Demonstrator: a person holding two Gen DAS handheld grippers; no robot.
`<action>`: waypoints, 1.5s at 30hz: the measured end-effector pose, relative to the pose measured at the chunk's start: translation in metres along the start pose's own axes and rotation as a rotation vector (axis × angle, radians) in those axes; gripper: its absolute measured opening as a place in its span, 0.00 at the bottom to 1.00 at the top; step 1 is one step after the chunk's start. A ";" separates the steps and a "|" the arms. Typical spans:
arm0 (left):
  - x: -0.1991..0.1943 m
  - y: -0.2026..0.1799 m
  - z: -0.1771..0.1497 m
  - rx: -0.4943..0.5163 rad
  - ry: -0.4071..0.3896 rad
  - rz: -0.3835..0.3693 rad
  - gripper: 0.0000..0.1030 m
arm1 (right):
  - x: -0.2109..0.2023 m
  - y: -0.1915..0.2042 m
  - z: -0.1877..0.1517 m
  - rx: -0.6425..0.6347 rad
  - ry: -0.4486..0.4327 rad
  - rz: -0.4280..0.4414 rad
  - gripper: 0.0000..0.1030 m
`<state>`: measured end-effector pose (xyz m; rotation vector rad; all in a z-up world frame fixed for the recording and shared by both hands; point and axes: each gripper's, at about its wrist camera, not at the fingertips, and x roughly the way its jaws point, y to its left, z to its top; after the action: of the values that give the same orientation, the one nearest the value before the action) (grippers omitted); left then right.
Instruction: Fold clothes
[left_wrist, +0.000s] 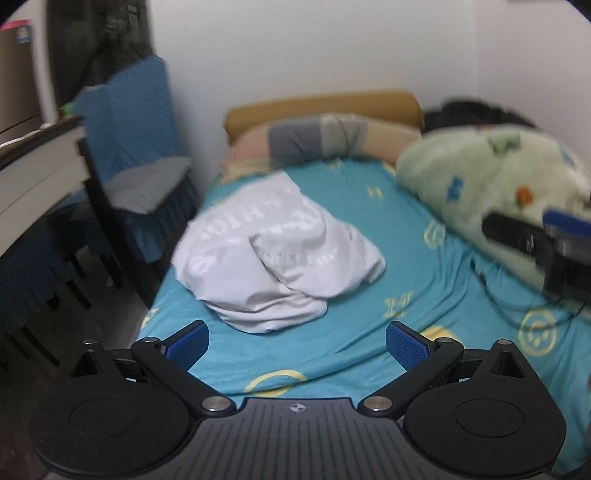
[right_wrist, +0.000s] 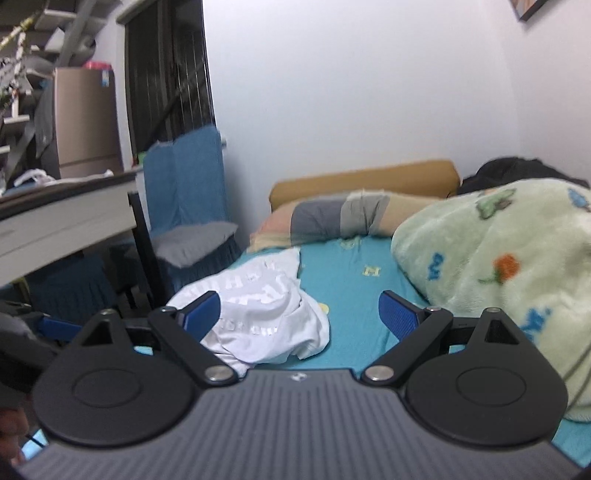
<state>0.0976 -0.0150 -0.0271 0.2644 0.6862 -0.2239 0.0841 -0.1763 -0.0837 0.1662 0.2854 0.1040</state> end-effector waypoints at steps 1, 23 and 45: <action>0.013 0.002 0.002 0.022 0.018 -0.004 0.98 | 0.013 -0.002 0.002 0.009 0.026 0.006 0.91; 0.191 0.010 -0.013 0.207 0.001 -0.069 0.45 | 0.244 -0.036 -0.071 0.209 0.300 0.087 0.32; -0.063 0.124 0.014 -0.174 -0.404 -0.268 0.10 | 0.050 -0.063 0.042 0.361 -0.065 0.047 0.15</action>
<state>0.0946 0.1051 0.0449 -0.0425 0.3344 -0.4567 0.1486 -0.2379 -0.0690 0.5337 0.2332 0.0926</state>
